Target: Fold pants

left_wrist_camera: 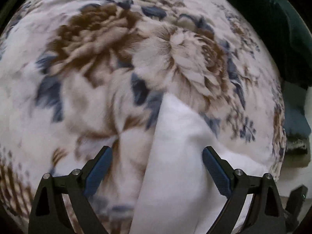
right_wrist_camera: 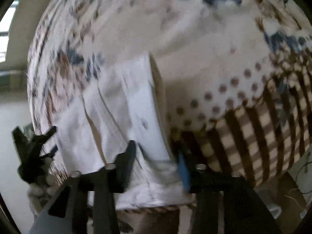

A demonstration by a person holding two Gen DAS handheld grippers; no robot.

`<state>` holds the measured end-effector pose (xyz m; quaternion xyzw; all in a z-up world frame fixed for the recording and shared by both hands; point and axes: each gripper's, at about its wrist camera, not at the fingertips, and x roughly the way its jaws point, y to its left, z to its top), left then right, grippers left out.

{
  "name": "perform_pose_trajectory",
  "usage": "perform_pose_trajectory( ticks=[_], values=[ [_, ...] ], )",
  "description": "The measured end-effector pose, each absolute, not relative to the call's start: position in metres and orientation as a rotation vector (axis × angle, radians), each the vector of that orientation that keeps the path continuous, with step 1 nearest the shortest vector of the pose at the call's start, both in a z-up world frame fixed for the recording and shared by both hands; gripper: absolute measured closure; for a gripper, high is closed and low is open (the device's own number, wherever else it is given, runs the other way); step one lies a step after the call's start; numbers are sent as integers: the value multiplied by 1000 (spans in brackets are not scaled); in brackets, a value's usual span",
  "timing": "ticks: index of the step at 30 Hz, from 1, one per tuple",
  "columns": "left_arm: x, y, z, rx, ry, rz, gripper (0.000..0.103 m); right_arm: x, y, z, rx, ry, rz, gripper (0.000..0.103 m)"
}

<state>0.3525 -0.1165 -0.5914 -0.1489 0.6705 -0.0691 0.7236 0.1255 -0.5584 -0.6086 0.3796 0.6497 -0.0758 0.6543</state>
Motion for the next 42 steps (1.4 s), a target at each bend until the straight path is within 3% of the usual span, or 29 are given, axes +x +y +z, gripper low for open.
perform_pose_trajectory(
  ticks=[1,2,3,5,10,13,15,16,17,21,24,25,26,27,28,29,30,33,35,36,37,39,42],
  values=[
    [357,-118,-596,-354,1479,-176,47,125,-563,-606,871,1449,-191,53],
    [364,-119,-603,-389,1491,-197,67,126,-567,-605,893,1426,-204,49],
    [367,-116,-607,-412,1495,-183,69,128,-571,-606,927,1408,-187,43],
    [369,-105,-615,-484,1495,-166,75,140,-567,-614,927,1409,-153,42],
    [369,-84,-631,-596,1516,-176,76,168,-547,-660,792,1605,-200,43],
    [369,-87,-614,-600,1535,-192,70,174,-545,-662,794,1644,-231,43],
    [363,-89,-592,-572,1510,-221,50,173,-544,-647,802,1651,-239,42],
    [356,-89,-581,-564,1492,-238,31,168,-546,-636,831,1628,-230,42],
    [351,-90,-575,-561,1486,-250,24,159,-548,-627,872,1603,-228,42],
    [316,-94,-573,-483,1530,-254,24,102,-554,-615,1082,1551,-322,36],
    [288,-93,-589,-437,1578,-219,24,63,-541,-648,1380,1517,-284,36],
    [280,-90,-592,-461,1577,-212,30,57,-532,-663,1444,1519,-259,36],
    [276,-89,-592,-491,1567,-213,51,57,-524,-673,1478,1504,-250,39],
    [272,-88,-591,-542,1558,-229,61,57,-520,-678,1489,1480,-241,57],
    [271,-87,-588,-563,1547,-213,64,59,-514,-679,1442,1467,-244,69],
    [270,-88,-587,-545,1542,-196,66,63,-510,-675,1363,1479,-268,71],
    [272,-90,-587,-523,1549,-187,66,68,-506,-669,1288,1496,-289,80],
    [279,-89,-600,-522,1597,-174,65,72,-504,-665,1214,1505,-330,80],
    [284,-87,-598,-536,1598,-217,57,71,-505,-674,1292,1499,-269,73],
    [283,-85,-592,-537,1578,-244,53,71,-503,-678,1333,1492,-202,60],
    [281,-83,-586,-534,1548,-275,45,70,-507,-680,1347,1483,-162,39],
    [275,-82,-583,-546,1521,-327,37,69,-499,-683,1395,1433,-27,17],
    [261,-82,-600,-598,1562,-360,32,67,-478,-697,1429,1404,75,17]
  ],
)
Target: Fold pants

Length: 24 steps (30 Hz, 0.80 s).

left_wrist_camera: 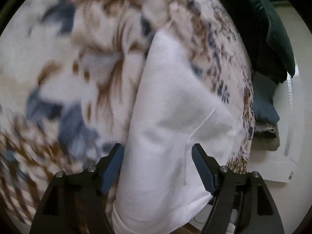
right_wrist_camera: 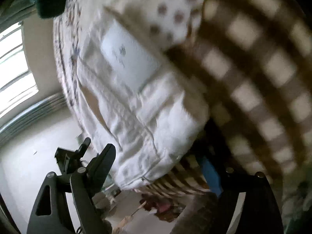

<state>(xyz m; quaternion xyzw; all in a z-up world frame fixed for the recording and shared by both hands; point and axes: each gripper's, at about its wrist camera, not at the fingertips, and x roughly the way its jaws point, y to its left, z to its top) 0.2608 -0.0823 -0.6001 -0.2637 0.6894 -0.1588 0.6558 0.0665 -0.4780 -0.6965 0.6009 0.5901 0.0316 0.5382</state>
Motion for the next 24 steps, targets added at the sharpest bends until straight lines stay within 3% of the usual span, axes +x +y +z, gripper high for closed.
perform_pose_trajectory(
  ticks=[3,8,15,17,19,22,24],
  values=[
    [248,-79,-617,-630,1592,-361,32,70,-455,-712,1416,1386,122,10],
    [246,-77,-618,-676,1575,-364,29,93,-434,-694,1444,1243,145,12],
    [244,-79,-623,-668,1561,-386,28,107,-408,-709,1335,1358,134,12],
    [242,-79,-615,-675,1535,-384,33,112,-404,-702,1370,1336,110,16],
    [239,-83,-603,-649,1506,-408,34,111,-404,-682,1406,1246,135,31],
    [237,-87,-600,-620,1491,-420,34,117,-392,-658,1318,1230,179,30],
    [237,-87,-613,-632,1519,-407,34,125,-393,-674,1293,1292,159,27]
  ],
)
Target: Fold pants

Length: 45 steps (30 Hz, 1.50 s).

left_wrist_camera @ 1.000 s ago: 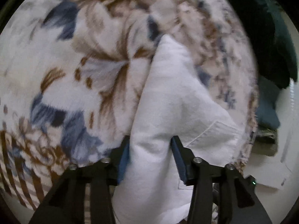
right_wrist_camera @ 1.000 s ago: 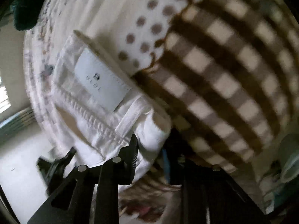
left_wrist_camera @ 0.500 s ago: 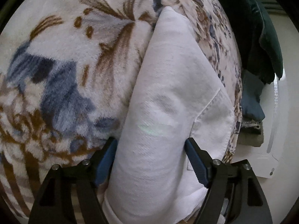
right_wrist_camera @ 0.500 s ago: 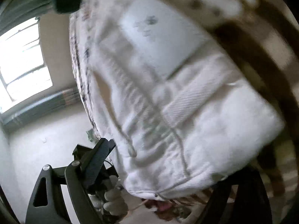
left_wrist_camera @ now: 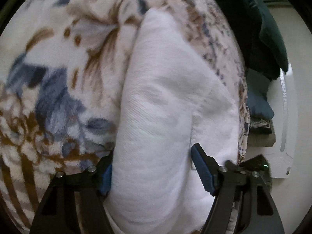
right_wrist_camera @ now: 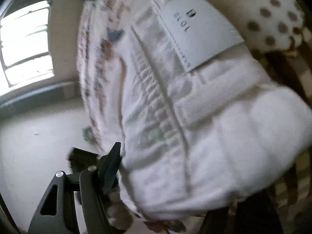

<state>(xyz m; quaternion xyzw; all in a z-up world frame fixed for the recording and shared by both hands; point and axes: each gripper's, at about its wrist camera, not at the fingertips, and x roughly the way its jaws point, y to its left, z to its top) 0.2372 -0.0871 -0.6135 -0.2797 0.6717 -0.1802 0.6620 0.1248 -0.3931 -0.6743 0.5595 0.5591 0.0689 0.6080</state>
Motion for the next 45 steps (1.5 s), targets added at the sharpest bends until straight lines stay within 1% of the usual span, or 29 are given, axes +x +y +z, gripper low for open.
perform_pose_trajectory(
  ticks=[1,2,3,4,5,7,8,10,13,19,23,27,30,34,36,39,43,44,45],
  values=[
    [238,-87,-617,-639,1523,-404,37,127,-388,-689,1305,1330,138,27],
    [238,-88,-617,-632,1517,-400,46,129,-386,-705,1340,1350,128,29],
    [237,-89,-612,-614,1506,-400,52,129,-387,-709,1347,1344,126,31],
    [237,-91,-606,-591,1493,-409,64,133,-383,-707,1328,1345,121,38],
    [235,-92,-602,-580,1483,-416,71,130,-384,-700,1307,1341,117,42],
    [233,-94,-587,-572,1455,-423,77,128,-381,-687,1281,1331,115,53],
    [232,-95,-579,-571,1443,-427,79,119,-375,-676,1267,1323,113,54],
    [235,-95,-557,-578,1409,-428,80,121,-376,-656,1237,1307,109,58],
    [242,-88,-531,-598,1369,-434,80,132,-384,-620,1219,1270,110,60],
    [282,-64,-472,-623,1261,-433,80,184,-378,-539,1122,1186,195,61],
    [337,-30,-443,-620,1177,-436,81,237,-360,-500,1083,1138,242,61],
    [412,14,-435,-601,1123,-429,81,309,-314,-480,1057,1093,269,61],
    [471,49,-439,-561,1099,-421,81,376,-274,-481,1050,1065,287,61],
    [559,102,-462,-516,1089,-403,80,477,-210,-497,1041,1042,307,61],
    [590,120,-477,-498,1087,-392,80,523,-182,-514,1032,1037,318,61],
    [638,145,-514,-483,1091,-375,80,584,-148,-548,1011,1034,329,61],
    [667,155,-569,-425,1174,-349,79,643,-118,-601,970,1099,313,60],
    [668,155,-580,-404,1198,-345,74,648,-116,-611,966,1135,306,59],
    [666,156,-587,-388,1225,-333,71,653,-113,-619,958,1166,299,54]
  ],
)
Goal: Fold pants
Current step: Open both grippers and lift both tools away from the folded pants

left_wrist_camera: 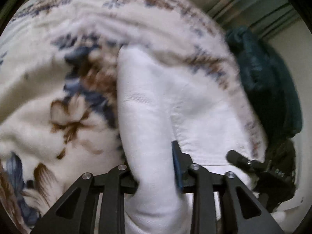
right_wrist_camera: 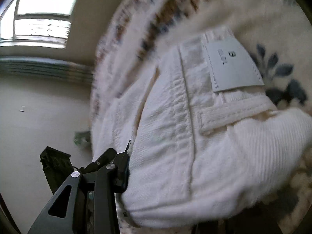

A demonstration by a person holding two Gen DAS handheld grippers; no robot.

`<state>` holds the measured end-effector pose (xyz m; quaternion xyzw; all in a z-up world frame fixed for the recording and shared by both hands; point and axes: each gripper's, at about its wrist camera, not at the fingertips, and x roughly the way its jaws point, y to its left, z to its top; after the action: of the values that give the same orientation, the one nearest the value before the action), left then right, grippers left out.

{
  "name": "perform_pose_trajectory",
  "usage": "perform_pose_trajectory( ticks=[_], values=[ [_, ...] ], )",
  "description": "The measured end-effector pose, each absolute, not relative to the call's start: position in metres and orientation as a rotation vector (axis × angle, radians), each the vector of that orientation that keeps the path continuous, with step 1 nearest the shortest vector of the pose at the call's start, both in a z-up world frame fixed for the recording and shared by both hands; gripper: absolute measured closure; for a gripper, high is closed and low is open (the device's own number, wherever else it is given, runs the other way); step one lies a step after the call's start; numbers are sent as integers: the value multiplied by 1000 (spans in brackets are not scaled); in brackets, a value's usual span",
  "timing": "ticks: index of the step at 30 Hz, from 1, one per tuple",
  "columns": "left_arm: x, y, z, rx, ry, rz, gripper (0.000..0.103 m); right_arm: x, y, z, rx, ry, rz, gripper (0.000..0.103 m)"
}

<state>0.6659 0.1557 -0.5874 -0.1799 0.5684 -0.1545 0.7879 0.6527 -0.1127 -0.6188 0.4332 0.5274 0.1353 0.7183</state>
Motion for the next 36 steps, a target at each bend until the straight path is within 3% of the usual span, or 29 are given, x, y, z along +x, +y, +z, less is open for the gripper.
perform_pose_trajectory(
  ticks=[2,4,7,8,16,22,36],
  values=[
    [656,159,-589,-371,1246,-290,51,650,-110,-630,928,1231,279,41],
    [646,159,-583,-326,1256,-229,37,641,-112,-638,881,1301,245,19],
    [626,144,-569,-141,1254,-110,12,628,-115,-629,701,1365,126,6],
    [624,144,-569,-110,1258,-77,8,623,-115,-618,603,1358,70,5],
    [600,125,-523,27,1228,21,7,627,-91,-540,141,1258,-192,5],
    [588,118,-477,6,1198,29,7,611,-94,-485,108,1212,-221,5],
    [489,98,-309,9,1056,45,7,481,-91,-309,81,1095,-171,5]
  ],
)
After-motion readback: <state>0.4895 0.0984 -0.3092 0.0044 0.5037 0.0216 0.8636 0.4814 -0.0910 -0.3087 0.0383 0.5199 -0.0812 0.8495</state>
